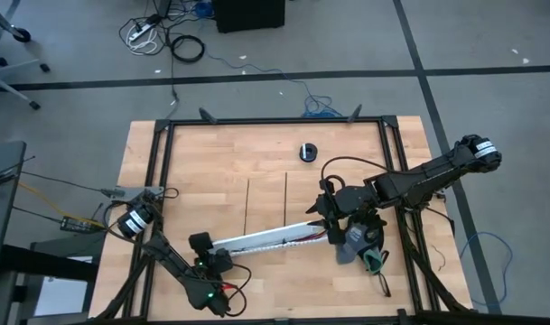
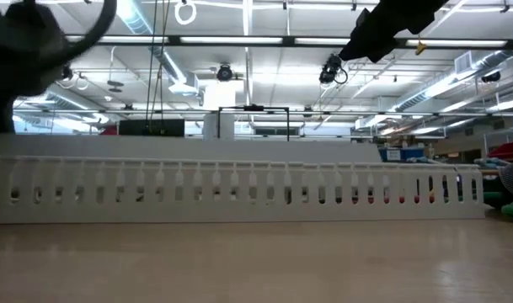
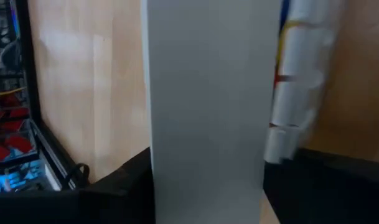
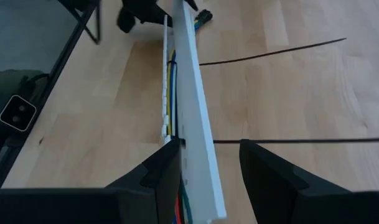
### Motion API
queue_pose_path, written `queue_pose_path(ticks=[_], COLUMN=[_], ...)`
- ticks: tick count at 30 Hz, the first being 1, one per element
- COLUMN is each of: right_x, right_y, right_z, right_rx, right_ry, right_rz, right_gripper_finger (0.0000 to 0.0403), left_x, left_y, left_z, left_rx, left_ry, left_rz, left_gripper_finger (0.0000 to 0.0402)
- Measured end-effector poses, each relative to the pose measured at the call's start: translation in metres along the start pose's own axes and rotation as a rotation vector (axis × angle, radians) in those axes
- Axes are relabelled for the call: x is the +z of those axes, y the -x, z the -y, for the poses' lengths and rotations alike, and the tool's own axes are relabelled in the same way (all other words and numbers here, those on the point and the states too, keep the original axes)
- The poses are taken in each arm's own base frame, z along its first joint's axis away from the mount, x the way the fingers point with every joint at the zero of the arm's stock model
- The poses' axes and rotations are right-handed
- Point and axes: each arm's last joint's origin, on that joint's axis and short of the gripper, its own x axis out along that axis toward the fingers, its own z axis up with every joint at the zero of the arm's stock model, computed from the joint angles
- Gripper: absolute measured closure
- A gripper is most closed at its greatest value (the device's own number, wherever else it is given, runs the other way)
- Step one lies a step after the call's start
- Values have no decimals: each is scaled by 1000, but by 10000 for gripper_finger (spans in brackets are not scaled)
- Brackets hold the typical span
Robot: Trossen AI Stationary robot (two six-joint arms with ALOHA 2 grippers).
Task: Ziptie cables
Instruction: Close the white cable duct
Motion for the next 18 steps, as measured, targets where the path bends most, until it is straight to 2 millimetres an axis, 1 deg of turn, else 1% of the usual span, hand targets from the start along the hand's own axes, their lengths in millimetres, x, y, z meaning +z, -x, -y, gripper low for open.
queue_pose_path(ticks=[1,5,8,10,15,18], right_x=[0,0,0,0,0,0], right_y=[0,0,-1,-1,-1,-1], right_z=[0,0,0,0,1,2], right_rx=[0,0,0,0,0,-4], right_ry=[0,7,8,9,15,12], right_rz=[0,0,-1,-2,-1,1], right_gripper_finger=[244,244,244,244,244,244], left_x=[1,4,6,7,4,2], left_y=[4,15,26,33,51,65], left_z=[-1,-5,-14,-16,-38,-59], left_rx=[-6,5,46,9,-84,-152], left_ry=[-7,-44,-67,-76,-42,19], left_rz=[6,-4,-26,-16,-43,-28], left_gripper_finger=[199,199,199,200,206,208])
